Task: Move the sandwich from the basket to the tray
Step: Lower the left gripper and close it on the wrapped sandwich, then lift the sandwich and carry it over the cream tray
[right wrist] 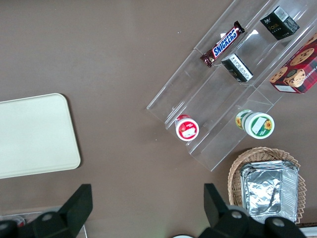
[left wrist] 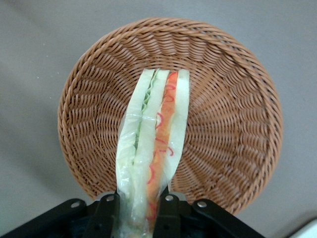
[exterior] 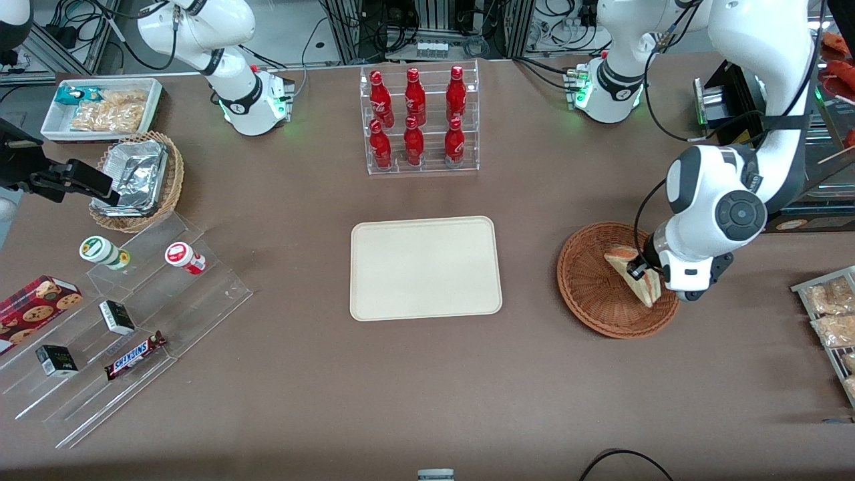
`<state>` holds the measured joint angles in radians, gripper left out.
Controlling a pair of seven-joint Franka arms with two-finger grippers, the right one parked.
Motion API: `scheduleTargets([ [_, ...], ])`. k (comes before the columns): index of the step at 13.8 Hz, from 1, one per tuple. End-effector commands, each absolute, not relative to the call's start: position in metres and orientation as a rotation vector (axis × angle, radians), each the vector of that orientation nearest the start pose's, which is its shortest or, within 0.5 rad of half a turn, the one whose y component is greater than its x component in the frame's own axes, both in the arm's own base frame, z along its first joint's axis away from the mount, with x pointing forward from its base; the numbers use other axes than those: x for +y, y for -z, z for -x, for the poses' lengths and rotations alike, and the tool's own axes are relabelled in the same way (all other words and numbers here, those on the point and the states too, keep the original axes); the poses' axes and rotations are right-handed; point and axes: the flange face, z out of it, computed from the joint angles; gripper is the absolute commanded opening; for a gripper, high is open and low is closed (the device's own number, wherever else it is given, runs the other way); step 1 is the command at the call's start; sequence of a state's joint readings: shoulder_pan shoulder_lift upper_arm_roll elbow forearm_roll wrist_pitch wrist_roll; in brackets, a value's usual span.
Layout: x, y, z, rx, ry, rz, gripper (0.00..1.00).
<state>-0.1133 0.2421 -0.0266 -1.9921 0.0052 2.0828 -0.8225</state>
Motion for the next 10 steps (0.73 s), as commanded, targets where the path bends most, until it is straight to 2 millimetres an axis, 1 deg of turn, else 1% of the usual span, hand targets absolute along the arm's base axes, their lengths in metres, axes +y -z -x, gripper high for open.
scheduleTargets([
  [1,-0.109,-0.338,-0.57,-0.785,-0.228,2.954,0.08],
  [2,-0.117,-0.338,-0.569,-0.714,-0.23,2.978,0.07],
  [3,-0.136,-0.34,-0.566,-0.6,-0.229,3.009,0.07],
  [4,-0.151,-0.338,-0.562,-0.443,-0.236,3.039,0.07],
  [5,-0.174,-0.334,-0.556,-0.274,-0.249,3.061,0.07],
  [6,-0.195,-0.327,-0.551,-0.185,-0.263,3.072,0.07],
  [7,-0.219,-0.326,-0.55,-0.149,-0.256,3.077,0.06],
  [9,-0.264,-0.326,-0.555,-0.186,-0.23,3.08,0.06],
  [10,-0.287,-0.321,-0.551,-0.19,-0.233,3.075,0.05],
])
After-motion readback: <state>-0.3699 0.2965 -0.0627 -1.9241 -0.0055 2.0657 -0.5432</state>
